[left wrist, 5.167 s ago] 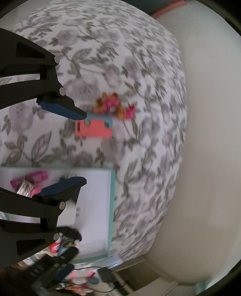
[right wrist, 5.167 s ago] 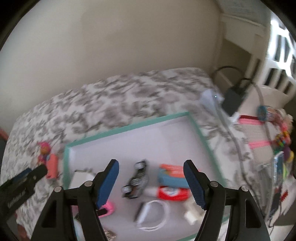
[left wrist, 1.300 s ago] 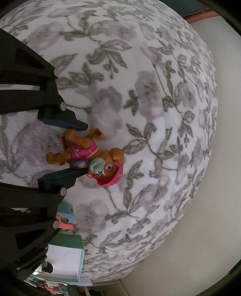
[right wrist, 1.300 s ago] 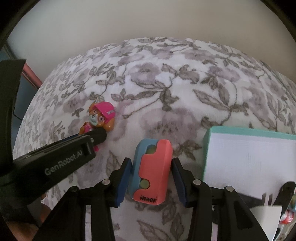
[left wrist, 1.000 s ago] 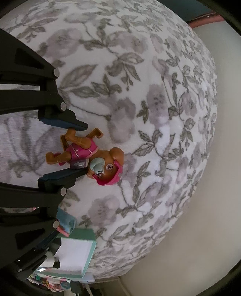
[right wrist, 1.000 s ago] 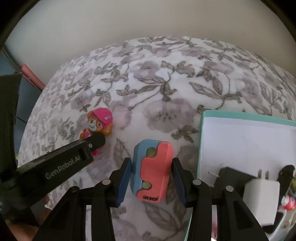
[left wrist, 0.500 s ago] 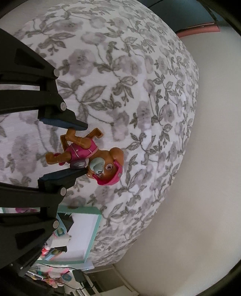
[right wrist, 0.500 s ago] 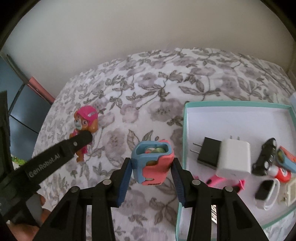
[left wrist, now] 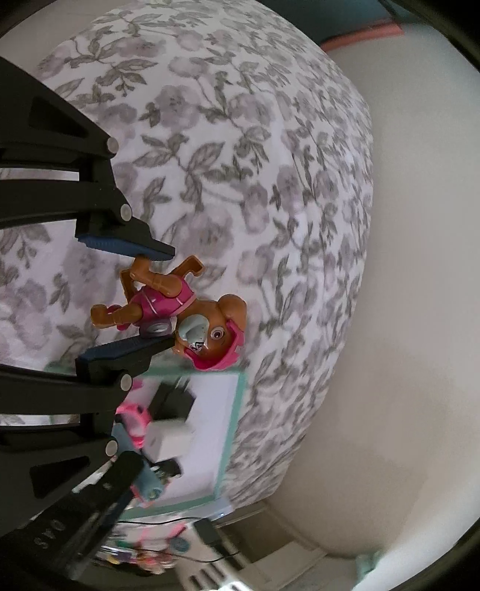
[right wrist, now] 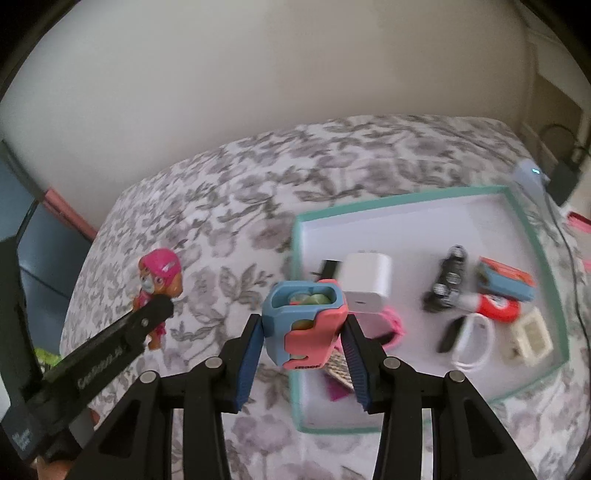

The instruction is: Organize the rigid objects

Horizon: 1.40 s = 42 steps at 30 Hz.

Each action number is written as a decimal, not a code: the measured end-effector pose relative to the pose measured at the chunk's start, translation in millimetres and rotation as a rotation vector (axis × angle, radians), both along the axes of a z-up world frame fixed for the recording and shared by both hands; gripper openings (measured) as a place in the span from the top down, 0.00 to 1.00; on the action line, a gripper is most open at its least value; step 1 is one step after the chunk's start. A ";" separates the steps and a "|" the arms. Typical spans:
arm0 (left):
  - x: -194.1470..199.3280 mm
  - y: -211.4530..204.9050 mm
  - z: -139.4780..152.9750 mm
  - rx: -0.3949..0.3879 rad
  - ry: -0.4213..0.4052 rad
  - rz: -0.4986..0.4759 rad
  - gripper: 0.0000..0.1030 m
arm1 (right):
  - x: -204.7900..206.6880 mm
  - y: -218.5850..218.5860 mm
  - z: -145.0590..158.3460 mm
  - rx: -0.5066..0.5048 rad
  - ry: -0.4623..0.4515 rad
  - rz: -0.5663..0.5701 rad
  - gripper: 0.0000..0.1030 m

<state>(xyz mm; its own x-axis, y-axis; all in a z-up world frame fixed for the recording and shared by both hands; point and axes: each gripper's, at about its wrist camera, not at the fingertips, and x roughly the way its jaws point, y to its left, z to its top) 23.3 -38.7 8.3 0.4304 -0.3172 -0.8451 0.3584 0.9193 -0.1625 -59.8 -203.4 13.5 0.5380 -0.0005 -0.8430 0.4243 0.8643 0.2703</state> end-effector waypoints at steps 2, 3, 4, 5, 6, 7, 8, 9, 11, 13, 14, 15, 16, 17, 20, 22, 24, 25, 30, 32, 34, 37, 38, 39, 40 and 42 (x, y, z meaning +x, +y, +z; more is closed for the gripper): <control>-9.5 -11.9 1.0 0.008 -0.004 -0.043 0.59 | -8.5 -8.9 -0.4 -0.008 0.008 -0.029 0.55; -13.9 -17.6 1.2 0.013 -0.006 -0.063 0.59 | -12.5 -14.1 -0.8 -0.008 0.013 -0.045 0.55; -17.8 -22.9 1.3 0.020 -0.009 -0.080 0.59 | -16.3 -19.0 -1.7 -0.004 0.017 -0.056 0.55; -23.2 -30.9 0.9 0.030 -0.012 -0.107 0.59 | -21.0 -25.0 -2.8 0.002 0.022 -0.073 0.55; -27.5 -37.7 0.4 0.037 -0.013 -0.128 0.59 | -24.6 -29.6 -3.5 0.003 0.026 -0.084 0.55; -30.4 -42.1 -0.1 0.041 -0.012 -0.144 0.59 | -28.1 -34.2 -4.1 0.001 0.031 -0.098 0.55; -34.2 -48.3 -1.5 0.044 -0.007 -0.165 0.59 | -31.8 -39.8 -4.5 -0.005 0.037 -0.114 0.55; -39.0 -55.7 -3.7 0.049 0.002 -0.191 0.59 | -35.3 -45.9 -4.8 -0.017 0.045 -0.135 0.55; -47.2 -67.7 -8.1 0.062 0.010 -0.229 0.59 | -40.8 -56.8 -5.0 -0.045 0.063 -0.171 0.55; -54.8 -78.9 -11.9 0.070 0.019 -0.266 0.59 | -46.1 -68.1 -7.2 -0.061 0.084 -0.208 0.55; -58.1 -83.5 -13.7 0.071 0.024 -0.282 0.59 | -49.3 -74.8 -9.1 -0.062 0.094 -0.228 0.55; -62.2 -89.9 -16.2 0.075 0.031 -0.301 0.59 | -51.7 -79.9 -10.6 -0.060 0.102 -0.242 0.55; -64.8 -93.6 -17.6 0.079 0.031 -0.312 0.59 | -53.9 -84.1 -11.9 -0.058 0.109 -0.254 0.55; -67.8 -98.5 -19.2 0.085 0.031 -0.326 0.59 | -55.4 -87.9 -13.6 -0.056 0.117 -0.263 0.55; -72.0 -107.1 -23.8 0.087 0.044 -0.351 0.59 | -57.5 -94.9 -18.1 -0.044 0.127 -0.276 0.55; -73.4 -109.6 -27.3 0.081 0.066 -0.358 0.59 | -57.3 -95.6 -19.8 -0.045 0.132 -0.278 0.55; -72.7 -110.6 -29.8 0.077 0.078 -0.356 0.59 | -56.8 -95.5 -20.6 -0.051 0.137 -0.275 0.55; -72.3 -110.5 -30.2 0.075 0.080 -0.354 0.59 | -56.0 -95.1 -20.9 -0.054 0.138 -0.272 0.55; -69.2 -112.3 -35.0 0.061 0.097 -0.354 0.59 | -53.0 -93.5 -23.3 -0.058 0.151 -0.261 0.55; -69.1 -114.4 -37.2 0.060 0.105 -0.360 0.59 | -51.5 -92.3 -24.3 -0.061 0.156 -0.255 0.55; -69.7 -116.7 -39.4 0.072 0.101 -0.361 0.59 | -50.3 -91.5 -26.0 -0.059 0.160 -0.249 0.55; -70.0 -119.0 -40.0 0.086 0.084 -0.362 0.59 | -48.8 -90.5 -28.1 -0.053 0.166 -0.240 0.55; -69.7 -119.1 -39.5 0.082 0.083 -0.363 0.59 | -48.4 -90.0 -28.2 -0.054 0.167 -0.238 0.55; -69.4 -118.1 -39.0 0.079 0.082 -0.362 0.59 | -47.9 -89.5 -28.1 -0.056 0.168 -0.236 0.55; -69.1 -117.7 -38.5 0.077 0.081 -0.362 0.59 | -47.6 -89.6 -28.2 -0.057 0.169 -0.234 0.55; -68.6 -117.3 -37.8 0.075 0.078 -0.361 0.59 | -46.4 -88.8 -28.7 -0.059 0.172 -0.229 0.55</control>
